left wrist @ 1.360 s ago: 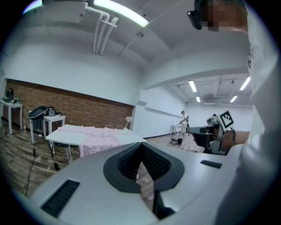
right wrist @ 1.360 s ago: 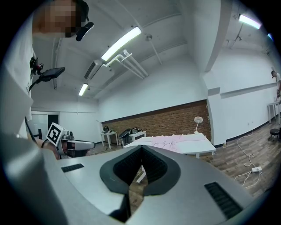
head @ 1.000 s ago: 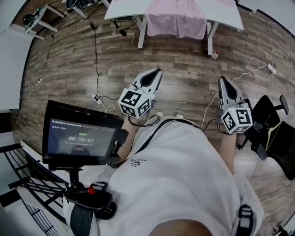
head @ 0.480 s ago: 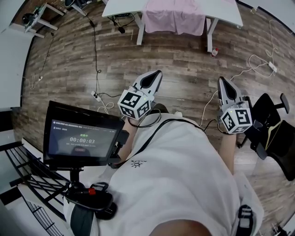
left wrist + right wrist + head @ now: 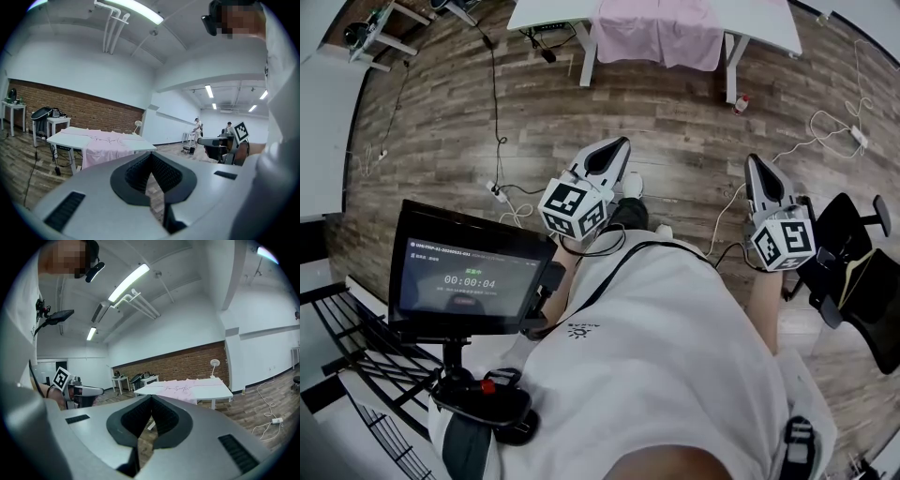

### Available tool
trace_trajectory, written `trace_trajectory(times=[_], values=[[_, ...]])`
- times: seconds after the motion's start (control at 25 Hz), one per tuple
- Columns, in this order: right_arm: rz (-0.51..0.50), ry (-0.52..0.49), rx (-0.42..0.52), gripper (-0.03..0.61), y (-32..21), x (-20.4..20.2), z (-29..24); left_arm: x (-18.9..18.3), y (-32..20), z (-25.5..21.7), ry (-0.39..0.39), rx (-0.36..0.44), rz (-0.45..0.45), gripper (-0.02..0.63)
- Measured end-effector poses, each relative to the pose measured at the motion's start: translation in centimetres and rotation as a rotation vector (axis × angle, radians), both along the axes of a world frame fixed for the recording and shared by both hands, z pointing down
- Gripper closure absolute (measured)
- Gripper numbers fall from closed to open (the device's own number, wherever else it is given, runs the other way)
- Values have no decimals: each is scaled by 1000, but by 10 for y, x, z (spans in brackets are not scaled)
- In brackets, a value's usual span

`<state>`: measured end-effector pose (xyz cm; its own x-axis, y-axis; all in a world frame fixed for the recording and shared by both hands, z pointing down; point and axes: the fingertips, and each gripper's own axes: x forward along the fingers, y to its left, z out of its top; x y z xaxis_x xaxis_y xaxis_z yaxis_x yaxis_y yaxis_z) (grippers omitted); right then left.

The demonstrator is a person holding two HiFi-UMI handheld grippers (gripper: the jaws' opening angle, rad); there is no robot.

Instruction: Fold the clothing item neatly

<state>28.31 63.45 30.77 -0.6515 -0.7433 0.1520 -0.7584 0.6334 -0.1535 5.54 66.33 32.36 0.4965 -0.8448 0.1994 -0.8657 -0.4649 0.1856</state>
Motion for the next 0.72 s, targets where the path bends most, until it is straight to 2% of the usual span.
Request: trace_trajectory(times=[0.24, 0.48, 0.72], values=[[16, -3, 18, 577, -1, 6, -7, 4, -10, -6, -5, 20, 27, 611], [20, 33, -9, 577, -90, -48, -3, -52, -102, 5, 16, -17, 44, 611], [55, 40, -11, 577, -138, -83, -7, -88, -161, 0, 32, -25, 89, 611]])
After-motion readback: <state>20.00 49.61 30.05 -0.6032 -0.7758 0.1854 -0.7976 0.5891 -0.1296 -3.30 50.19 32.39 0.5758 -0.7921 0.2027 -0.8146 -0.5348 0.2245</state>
